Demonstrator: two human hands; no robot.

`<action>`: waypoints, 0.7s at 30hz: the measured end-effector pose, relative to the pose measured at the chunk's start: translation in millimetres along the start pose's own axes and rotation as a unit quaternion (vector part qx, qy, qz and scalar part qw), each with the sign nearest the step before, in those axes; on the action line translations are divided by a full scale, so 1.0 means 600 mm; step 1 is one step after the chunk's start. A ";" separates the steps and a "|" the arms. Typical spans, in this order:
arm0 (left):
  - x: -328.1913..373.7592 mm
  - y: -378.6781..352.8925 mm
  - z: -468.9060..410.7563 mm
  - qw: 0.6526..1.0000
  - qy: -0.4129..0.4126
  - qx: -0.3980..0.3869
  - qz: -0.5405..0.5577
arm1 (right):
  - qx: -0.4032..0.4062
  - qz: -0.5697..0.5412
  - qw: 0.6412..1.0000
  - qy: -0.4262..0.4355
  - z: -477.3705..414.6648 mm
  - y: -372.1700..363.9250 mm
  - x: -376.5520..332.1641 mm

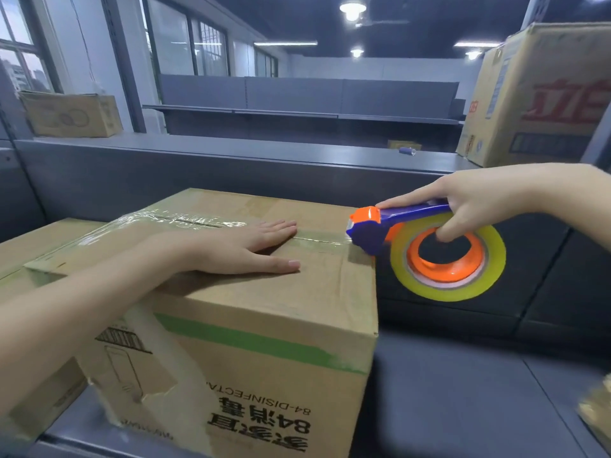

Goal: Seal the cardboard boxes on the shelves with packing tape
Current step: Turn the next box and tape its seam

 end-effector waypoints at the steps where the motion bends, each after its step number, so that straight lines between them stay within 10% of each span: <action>1: 0.002 0.001 0.001 1.000 0.002 -0.002 0.005 | 0.004 -0.003 1.000 -0.005 0.012 0.000 0.012; 10: 0.042 0.017 -0.004 0.995 0.065 -0.038 -0.069 | 0.015 0.003 1.000 0.001 0.056 -0.047 0.069; 21: 0.153 -0.025 -0.065 0.996 -0.067 -0.013 -0.063 | 0.025 0.006 1.000 0.014 0.037 -0.069 0.068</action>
Point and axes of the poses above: each hand's wrist, its own z-axis away from the middle knuckle, its own y-axis out of the back of the hand, x = y × z, the point moved 2 cm from there along -z, towards the middle knuckle
